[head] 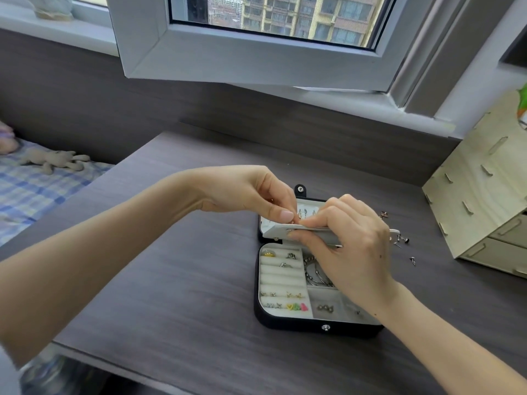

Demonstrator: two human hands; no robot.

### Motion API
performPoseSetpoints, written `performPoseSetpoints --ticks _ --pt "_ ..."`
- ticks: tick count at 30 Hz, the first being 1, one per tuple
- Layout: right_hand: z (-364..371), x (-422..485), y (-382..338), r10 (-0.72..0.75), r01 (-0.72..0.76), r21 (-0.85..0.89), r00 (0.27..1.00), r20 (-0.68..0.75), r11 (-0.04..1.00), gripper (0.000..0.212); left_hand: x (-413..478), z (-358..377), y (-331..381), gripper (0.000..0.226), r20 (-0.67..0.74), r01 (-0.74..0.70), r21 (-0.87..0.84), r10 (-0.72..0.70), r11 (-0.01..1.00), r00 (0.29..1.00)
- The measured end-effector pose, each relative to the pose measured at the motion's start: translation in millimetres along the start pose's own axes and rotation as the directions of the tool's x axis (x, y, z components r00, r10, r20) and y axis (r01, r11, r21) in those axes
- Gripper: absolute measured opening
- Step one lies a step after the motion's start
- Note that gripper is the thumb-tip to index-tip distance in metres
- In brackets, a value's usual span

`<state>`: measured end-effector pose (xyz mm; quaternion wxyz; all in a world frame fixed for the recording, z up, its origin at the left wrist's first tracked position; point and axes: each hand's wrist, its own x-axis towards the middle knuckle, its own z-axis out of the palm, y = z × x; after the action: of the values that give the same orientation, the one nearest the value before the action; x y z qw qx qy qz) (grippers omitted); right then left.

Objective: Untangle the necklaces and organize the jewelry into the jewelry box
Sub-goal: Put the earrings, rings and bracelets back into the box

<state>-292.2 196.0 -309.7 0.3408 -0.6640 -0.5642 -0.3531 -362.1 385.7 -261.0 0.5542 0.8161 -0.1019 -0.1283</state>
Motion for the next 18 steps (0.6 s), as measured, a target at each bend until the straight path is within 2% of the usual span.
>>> performPoseSetpoints --ticks 10,18 --pt "0.7 1.7 1.7 -0.009 0.009 0.016 1.000 -0.023 1.000 0.035 4.4 4.7 -1.0 0.003 -0.058 0.066 -0.065 -0.070 0.996 0.996" --pt "1.0 2.1 0.1 -0.010 0.011 0.018 0.999 -0.032 1.000 0.042 3.7 3.1 5.8 0.012 -0.028 0.119 0.008 -0.118 0.993 0.993"
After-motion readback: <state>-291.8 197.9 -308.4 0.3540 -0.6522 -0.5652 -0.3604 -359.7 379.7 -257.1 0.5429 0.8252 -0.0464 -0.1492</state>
